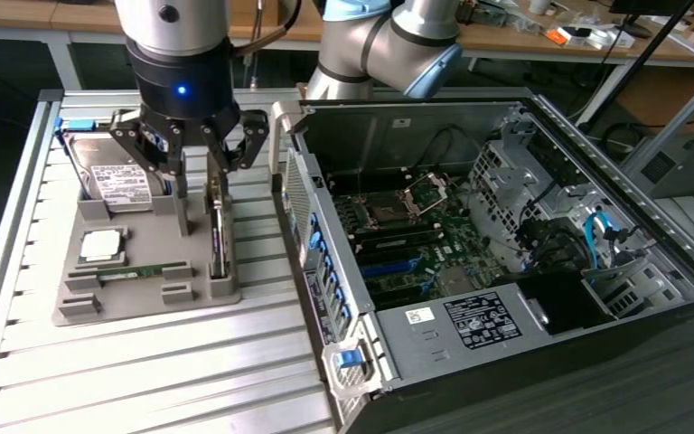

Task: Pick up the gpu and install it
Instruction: 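Pick up the gpu and move the gpu toward the slot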

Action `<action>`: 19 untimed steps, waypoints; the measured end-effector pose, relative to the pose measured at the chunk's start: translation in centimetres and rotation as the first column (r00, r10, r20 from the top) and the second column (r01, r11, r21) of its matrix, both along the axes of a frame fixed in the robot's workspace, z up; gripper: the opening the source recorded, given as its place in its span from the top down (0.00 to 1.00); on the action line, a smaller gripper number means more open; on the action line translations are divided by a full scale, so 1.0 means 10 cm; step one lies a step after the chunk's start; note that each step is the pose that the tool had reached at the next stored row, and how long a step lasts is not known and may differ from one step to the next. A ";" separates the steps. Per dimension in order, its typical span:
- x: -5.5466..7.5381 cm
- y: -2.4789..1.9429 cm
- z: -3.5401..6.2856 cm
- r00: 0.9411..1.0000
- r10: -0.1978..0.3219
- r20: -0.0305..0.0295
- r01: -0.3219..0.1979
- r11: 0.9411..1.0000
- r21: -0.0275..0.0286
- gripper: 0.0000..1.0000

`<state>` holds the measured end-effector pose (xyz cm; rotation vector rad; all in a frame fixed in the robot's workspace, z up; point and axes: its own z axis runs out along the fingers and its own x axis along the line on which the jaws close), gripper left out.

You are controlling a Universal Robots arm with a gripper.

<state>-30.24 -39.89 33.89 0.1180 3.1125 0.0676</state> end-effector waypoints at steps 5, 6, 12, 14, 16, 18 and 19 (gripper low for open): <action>0.00 0.000 -0.022 1.000 0.000 0.000 0.000 1.000 0.000 0.52; 0.00 0.000 -0.026 1.000 0.000 0.000 0.000 1.000 0.000 0.52; 0.00 0.000 -0.050 1.000 0.000 0.000 0.000 1.000 0.000 0.52; 0.00 0.000 -0.057 1.000 0.000 0.000 0.000 1.000 0.000 0.52; 0.00 0.000 -0.064 1.000 0.000 0.000 0.000 1.000 0.000 0.52; 0.00 0.000 -0.071 1.000 0.000 0.000 0.000 1.000 0.000 0.52; 0.00 0.000 -0.075 1.000 0.000 0.000 0.000 1.000 0.000 0.52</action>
